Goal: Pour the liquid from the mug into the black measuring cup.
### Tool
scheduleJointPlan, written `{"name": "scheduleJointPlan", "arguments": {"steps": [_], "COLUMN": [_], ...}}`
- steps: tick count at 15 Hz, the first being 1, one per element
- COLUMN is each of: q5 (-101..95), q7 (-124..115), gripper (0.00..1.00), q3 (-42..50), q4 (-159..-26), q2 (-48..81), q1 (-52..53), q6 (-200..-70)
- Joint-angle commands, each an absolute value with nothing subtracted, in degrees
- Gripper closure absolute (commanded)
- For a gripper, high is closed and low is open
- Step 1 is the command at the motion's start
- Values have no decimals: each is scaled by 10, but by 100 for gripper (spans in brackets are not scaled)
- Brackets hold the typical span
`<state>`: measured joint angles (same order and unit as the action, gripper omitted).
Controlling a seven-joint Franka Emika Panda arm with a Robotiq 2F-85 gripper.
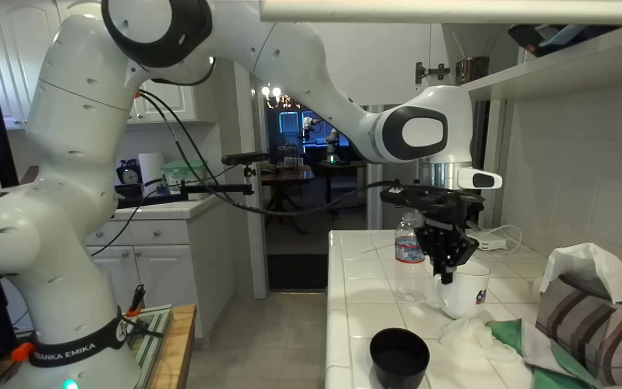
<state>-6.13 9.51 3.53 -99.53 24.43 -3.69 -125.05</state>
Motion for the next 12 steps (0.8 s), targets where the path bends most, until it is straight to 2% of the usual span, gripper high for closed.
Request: {"name": "scheduleJointPlan", "arguments": {"steps": [1,12], "q5": [-65,-63], "q7": [92,91], "gripper": [96,96], "q3": [34,35], "q4": [-978,-983], "q2": [254,261], "q1": [-41,-43], "q6": [-1250,-1294]}}
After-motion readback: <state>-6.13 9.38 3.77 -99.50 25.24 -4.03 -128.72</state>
